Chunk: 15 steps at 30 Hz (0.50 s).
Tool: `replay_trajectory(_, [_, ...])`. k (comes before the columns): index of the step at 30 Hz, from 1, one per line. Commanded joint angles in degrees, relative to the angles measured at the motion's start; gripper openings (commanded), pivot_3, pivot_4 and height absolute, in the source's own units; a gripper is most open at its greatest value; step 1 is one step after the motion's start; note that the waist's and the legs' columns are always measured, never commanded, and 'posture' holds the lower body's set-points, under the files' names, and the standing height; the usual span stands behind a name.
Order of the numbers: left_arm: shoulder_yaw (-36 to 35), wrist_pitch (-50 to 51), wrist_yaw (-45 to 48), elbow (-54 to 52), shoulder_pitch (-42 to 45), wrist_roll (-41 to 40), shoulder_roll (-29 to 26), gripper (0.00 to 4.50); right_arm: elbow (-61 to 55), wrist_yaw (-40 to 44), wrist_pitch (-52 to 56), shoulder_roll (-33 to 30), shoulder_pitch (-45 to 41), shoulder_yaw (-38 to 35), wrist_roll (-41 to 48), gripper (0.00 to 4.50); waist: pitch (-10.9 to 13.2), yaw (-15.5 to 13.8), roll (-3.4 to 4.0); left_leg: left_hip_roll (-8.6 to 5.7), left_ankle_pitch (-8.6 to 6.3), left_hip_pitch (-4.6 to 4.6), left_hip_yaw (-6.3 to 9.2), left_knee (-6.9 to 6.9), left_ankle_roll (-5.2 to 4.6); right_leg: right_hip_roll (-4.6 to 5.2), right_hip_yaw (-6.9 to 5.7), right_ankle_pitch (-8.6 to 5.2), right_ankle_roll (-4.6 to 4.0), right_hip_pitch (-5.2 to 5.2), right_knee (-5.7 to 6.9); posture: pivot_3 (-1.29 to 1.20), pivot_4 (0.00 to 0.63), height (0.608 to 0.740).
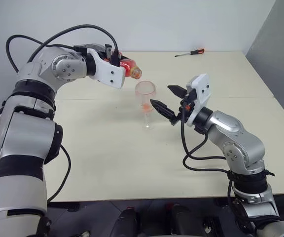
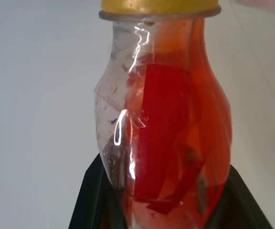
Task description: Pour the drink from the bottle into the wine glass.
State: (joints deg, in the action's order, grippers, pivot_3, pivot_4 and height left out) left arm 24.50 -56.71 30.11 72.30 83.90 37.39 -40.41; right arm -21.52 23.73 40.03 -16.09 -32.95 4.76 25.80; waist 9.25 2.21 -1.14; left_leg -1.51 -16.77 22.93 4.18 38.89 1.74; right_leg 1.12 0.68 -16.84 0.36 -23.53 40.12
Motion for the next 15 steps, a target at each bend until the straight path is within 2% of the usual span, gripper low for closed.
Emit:
replay_trajectory(1, [-0.27, -0.39, -1.83, -0.72, 3.48, -0.06, -1.67, 1.13, -0.72, 0.57, -1.77, 0.32, -1.34, -0.17, -0.31, 4.50, 0.00, 0.02, 0.00, 0.00, 0.00, 0.00, 0.00, 0.00, 0.00, 0.00, 0.00, 0.00, 0.00, 0.00, 0.00, 0.00, 0.150, 0.740])
replay_trajectory(15, [0.77, -0.64, -2.86, -0.22, 4.87, 1.21, -2.07, 1.13, -0.15, 0.82, -2.56, 0.67, -1.38, 0.00, -0.61, 4.50, 0.00, 0.08, 0.00, 0.00, 0.00, 0.00, -0.01, 0.00, 0.00, 0.00, 0.01, 0.00, 0.00, 0.00, 0.02, 0.00, 0.150, 0.740])
